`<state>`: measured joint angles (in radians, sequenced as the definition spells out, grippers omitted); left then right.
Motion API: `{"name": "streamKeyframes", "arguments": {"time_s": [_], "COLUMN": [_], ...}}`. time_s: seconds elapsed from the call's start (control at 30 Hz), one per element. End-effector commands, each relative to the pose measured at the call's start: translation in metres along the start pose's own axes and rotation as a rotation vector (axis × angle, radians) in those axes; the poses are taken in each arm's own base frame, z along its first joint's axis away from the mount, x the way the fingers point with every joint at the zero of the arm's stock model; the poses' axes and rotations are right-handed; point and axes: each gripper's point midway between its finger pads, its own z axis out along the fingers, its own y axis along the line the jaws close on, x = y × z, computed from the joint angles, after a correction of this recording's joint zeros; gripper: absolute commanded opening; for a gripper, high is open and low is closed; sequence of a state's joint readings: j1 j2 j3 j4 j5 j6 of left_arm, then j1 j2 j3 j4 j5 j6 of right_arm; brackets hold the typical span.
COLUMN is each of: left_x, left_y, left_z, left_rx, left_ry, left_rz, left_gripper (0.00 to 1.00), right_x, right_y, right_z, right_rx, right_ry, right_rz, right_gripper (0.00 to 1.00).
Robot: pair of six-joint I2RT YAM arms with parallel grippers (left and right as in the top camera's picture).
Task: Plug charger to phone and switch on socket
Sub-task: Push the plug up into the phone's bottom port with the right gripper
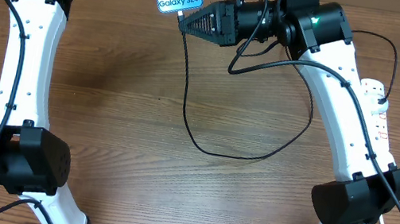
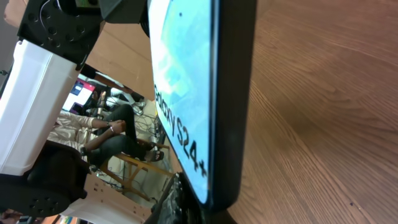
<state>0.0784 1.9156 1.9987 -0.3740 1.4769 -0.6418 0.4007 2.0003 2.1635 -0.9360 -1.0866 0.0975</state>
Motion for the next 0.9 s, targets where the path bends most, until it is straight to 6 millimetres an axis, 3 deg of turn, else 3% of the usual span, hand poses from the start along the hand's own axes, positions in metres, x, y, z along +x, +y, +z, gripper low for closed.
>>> {"name": "streamKeyframes", "arguments": {"time_s": [0.0, 0.73, 0.87], "left_x": [-0.005, -0.005, -0.005], "left_y": [-0.007, -0.008, -0.007], "left_z": [-0.001, -0.001, -0.001], "left_rx": [-0.009, -0.007, -0.010], "left_ry": [-0.011, -0.010, -0.012], "left_rz": [-0.004, 0.005, 0.004], "left_gripper": [0.04, 0.04, 0.04], "right_x": [-0.005, -0.007, -0.005], "right_y": [0.017, 0.014, 0.025], "right_z": [-0.010, -0.020, -0.019], "right_rx": [-0.001, 0.001, -0.059], "right_ry": [-0.021, -0.033, -0.021], "right_rz": [-0.036, -0.025, -0.052], "right_gripper": [0.04, 0.04, 0.04]}}
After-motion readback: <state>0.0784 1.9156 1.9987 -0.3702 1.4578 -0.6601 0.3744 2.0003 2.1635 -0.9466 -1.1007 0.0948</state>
